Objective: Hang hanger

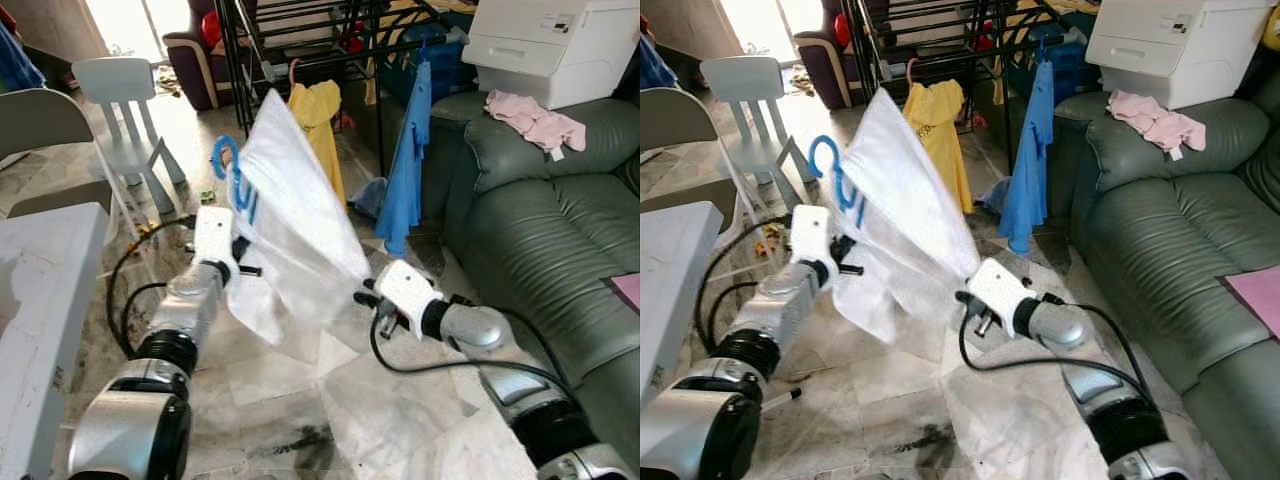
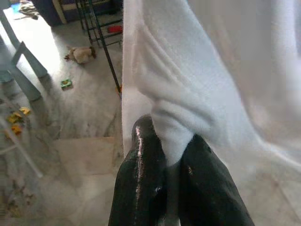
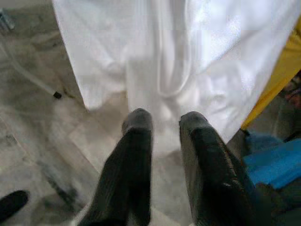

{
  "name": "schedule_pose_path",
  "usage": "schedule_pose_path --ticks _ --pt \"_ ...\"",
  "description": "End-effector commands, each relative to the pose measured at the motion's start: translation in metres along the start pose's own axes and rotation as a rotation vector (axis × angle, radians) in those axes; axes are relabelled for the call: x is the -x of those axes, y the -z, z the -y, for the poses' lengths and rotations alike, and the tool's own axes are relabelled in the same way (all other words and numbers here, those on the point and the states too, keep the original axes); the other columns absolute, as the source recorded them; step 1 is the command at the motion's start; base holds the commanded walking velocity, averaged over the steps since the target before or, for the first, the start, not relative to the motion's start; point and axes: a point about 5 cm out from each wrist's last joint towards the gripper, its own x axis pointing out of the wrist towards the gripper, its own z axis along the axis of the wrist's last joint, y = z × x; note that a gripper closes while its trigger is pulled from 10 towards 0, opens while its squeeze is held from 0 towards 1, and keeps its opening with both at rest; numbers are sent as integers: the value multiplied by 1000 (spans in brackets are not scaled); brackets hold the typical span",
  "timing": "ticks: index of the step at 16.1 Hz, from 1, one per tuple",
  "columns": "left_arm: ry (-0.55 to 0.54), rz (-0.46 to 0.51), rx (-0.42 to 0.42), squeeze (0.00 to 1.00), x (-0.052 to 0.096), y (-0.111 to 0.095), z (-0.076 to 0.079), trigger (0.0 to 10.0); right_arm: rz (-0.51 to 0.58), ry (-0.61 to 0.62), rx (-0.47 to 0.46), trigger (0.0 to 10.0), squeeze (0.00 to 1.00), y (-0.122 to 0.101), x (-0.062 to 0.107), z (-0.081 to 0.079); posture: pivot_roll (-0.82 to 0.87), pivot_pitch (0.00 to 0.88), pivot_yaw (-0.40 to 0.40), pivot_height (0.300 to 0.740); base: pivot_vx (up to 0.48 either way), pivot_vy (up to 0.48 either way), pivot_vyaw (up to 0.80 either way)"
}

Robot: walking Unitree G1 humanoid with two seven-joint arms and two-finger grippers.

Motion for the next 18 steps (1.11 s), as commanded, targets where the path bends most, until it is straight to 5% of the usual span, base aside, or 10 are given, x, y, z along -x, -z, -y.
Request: schedule_pose_path --ticks 1,4,8,12,18 --pt "-29 69 -15 0 -1 -21 -10 0 32 -30 37 10000 1000 -6 -2 -7 -112 0 69 740 0 0 0" --pt "-59 74 -18 0 -1 -23 -15 0 33 -57 72 10000 1000 -6 -2 -10 -112 0 74 740 0 0 0" --pt "322 49 -396 0 5 -16 9 0 82 -104 174 10000 1000 -18 13 10 -116 0 74 740 0 0 0" --pt "455 -62 -662 0 17 2 -8 0 61 -126 263 10000 1000 -25 33 41 -115 0 78 740 0 0 0" --pt "605 -71 -787 0 27 5 -11 0 58 -183 325 10000 1000 -30 46 60 -106 0 76 740 0 0 0"
